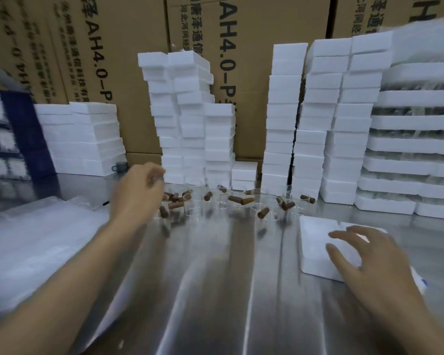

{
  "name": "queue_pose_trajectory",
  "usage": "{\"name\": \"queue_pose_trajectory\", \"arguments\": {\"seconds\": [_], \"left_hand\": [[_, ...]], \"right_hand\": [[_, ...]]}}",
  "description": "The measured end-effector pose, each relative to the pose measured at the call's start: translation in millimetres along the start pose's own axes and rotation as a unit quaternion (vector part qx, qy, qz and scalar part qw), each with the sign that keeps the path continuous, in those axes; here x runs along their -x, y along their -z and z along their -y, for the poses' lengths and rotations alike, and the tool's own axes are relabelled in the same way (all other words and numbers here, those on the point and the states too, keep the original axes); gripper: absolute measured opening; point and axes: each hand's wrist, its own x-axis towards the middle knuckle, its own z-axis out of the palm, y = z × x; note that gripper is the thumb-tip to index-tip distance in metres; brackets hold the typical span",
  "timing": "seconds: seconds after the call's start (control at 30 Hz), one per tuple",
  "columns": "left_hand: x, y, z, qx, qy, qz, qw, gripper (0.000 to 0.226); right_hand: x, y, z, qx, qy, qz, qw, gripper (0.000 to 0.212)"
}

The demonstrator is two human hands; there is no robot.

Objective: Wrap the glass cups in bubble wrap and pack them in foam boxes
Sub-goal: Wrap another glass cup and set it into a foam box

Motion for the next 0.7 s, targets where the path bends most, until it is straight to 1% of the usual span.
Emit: {"name": "queue_pose_trajectory", "arguments": {"seconds": [0.03, 0.07, 0.1, 0.17, 0.23, 0.3, 0.43, 0.5, 0.57, 0.63, 0.7], "left_hand": [[-13, 15, 27, -0.081, 0.029, 0.001, 0.996, 0.034], [-25, 29, 54, -0.157, 0.064, 0.012, 0.985, 0.037], [-34, 41, 79, -0.224, 0.106, 0.036, 0.968, 0.043], [-40, 56, 121, -0.316, 0.188, 0.118, 0.922, 0.061], [-37, 60, 156, -0.349, 0.236, 0.189, 0.887, 0.075], [-31, 57, 177, -0.348, 0.252, 0.218, 0.876, 0.072], [-37, 57, 188, -0.319, 0.22, 0.215, 0.896, 0.047], [-50, 61, 185, -0.286, 0.24, 0.198, 0.906, 0.049], [-62, 69, 170, -0.248, 0.255, 0.157, 0.921, 0.055], [-67, 80, 142, -0.223, 0.23, 0.12, 0.94, 0.054], [-61, 89, 102, -0.191, 0.176, 0.104, 0.96, 0.057]], "right_hand": [[0, -3, 2, 0.024, 0.003, 0.022, 0.999, 0.025], [-1, -5, 2, 0.045, -0.003, 0.045, 0.998, 0.027], [-2, -7, 2, 0.058, -0.013, 0.066, 0.996, 0.032], [-2, -8, 1, 0.055, -0.028, 0.081, 0.995, 0.045], [-4, -9, 1, 0.042, -0.028, 0.068, 0.996, 0.055], [-3, -9, 0, 0.038, -0.035, 0.061, 0.997, 0.049], [-2, -11, -5, 0.026, -0.055, 0.048, 0.997, 0.038], [-2, -12, -7, 0.02, -0.054, 0.042, 0.997, 0.036], [-3, -14, -9, 0.021, -0.052, 0.039, 0.998, 0.034], [-4, -16, -11, 0.035, -0.044, 0.037, 0.998, 0.037], [-4, -17, -13, 0.046, -0.04, 0.04, 0.997, 0.039]]}}
